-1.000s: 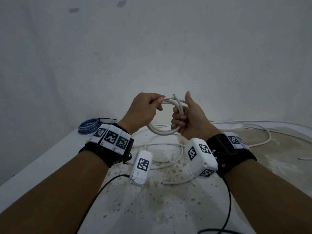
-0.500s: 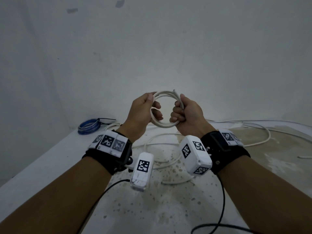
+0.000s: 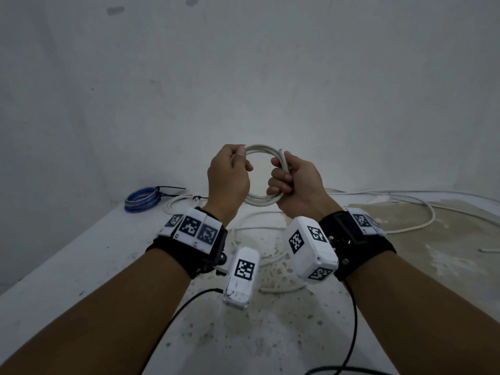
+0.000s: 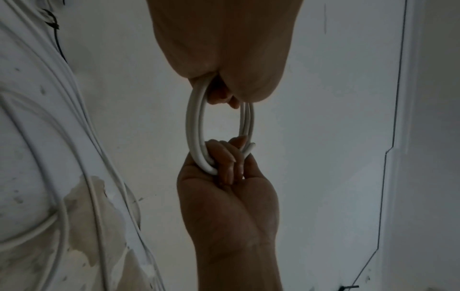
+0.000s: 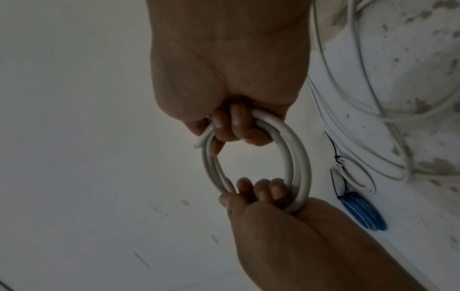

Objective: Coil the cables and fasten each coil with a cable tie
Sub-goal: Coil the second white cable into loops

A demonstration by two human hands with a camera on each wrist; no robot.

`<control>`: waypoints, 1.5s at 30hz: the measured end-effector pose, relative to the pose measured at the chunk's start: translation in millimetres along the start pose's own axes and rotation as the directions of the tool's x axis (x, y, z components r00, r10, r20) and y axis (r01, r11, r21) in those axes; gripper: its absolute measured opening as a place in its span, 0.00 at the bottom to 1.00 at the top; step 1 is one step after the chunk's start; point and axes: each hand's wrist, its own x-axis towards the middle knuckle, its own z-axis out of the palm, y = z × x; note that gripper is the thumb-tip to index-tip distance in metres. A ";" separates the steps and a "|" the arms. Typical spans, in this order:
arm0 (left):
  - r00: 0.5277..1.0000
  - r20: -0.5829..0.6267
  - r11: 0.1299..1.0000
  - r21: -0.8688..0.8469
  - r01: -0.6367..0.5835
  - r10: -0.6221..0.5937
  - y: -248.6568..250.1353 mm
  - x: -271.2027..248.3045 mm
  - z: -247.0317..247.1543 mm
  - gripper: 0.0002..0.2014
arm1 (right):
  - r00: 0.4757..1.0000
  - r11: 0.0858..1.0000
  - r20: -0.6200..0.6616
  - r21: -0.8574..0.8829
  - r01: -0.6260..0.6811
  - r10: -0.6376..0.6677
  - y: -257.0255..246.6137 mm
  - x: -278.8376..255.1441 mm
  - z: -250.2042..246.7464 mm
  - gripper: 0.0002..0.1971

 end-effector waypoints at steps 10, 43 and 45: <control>0.939 0.340 0.987 0.130 -0.097 0.048 18.0 12.8 -13.7 0.10 | 0.994 0.975 -0.034 -0.197 0.100 -0.108 1.2 0.4 -3.7 0.19; 0.870 0.491 0.870 0.443 -0.214 -0.036 19.1 6.0 -12.3 0.14 | 0.985 0.760 -0.070 -0.645 0.076 -0.158 3.2 -7.5 6.5 0.13; 0.887 0.462 0.917 0.359 -0.173 -0.013 16.2 4.6 -10.5 0.12 | 0.984 0.808 -0.092 -0.586 0.068 -0.150 1.7 -7.8 3.7 0.14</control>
